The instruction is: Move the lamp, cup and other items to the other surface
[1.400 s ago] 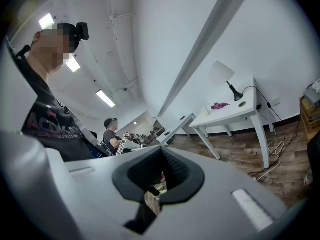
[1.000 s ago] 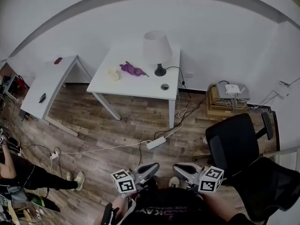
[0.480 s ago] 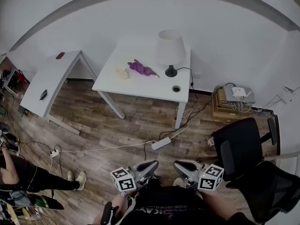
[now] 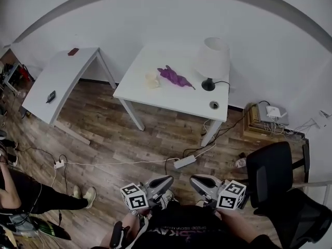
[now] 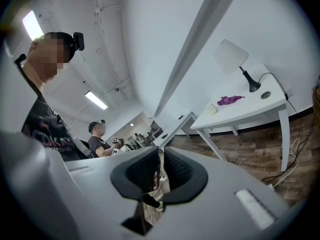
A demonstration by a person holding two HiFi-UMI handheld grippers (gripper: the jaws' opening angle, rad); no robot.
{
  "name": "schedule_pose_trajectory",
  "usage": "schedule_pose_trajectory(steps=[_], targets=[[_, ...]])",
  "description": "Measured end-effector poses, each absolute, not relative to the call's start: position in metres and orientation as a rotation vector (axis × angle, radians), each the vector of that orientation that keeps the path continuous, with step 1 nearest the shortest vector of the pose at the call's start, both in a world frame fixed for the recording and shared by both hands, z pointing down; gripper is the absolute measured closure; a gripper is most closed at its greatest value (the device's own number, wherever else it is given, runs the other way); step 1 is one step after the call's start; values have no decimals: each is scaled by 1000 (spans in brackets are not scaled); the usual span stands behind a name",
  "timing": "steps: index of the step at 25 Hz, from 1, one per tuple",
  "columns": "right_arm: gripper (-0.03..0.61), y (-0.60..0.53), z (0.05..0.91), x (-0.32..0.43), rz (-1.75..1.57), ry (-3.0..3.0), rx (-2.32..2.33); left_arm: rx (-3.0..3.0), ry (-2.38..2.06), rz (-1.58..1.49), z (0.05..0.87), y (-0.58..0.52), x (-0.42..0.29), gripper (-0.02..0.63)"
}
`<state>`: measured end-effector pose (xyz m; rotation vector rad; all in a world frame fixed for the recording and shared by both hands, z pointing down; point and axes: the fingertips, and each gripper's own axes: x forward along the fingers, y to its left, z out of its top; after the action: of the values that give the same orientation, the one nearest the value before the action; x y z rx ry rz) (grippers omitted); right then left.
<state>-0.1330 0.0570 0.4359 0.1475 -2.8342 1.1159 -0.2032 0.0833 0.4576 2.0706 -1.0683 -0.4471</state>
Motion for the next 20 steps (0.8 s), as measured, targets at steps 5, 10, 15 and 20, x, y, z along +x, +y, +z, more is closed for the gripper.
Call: schedule_pose_trajectory(steps=[5, 10, 15, 20], targets=[[540, 50, 441, -167, 1120, -2820, 125, 2073, -1073, -481, 463, 81, -234, 618], [540, 49, 436, -202, 1081, -2814, 80, 2067, -1106, -498, 457, 85, -267, 618], [537, 59, 434, -236, 1045, -2802, 0, 2046, -1167, -535, 456, 100, -296, 618], [534, 73, 433, -262, 981, -2774, -82, 2006, -1248, -611, 458, 123, -324, 618]])
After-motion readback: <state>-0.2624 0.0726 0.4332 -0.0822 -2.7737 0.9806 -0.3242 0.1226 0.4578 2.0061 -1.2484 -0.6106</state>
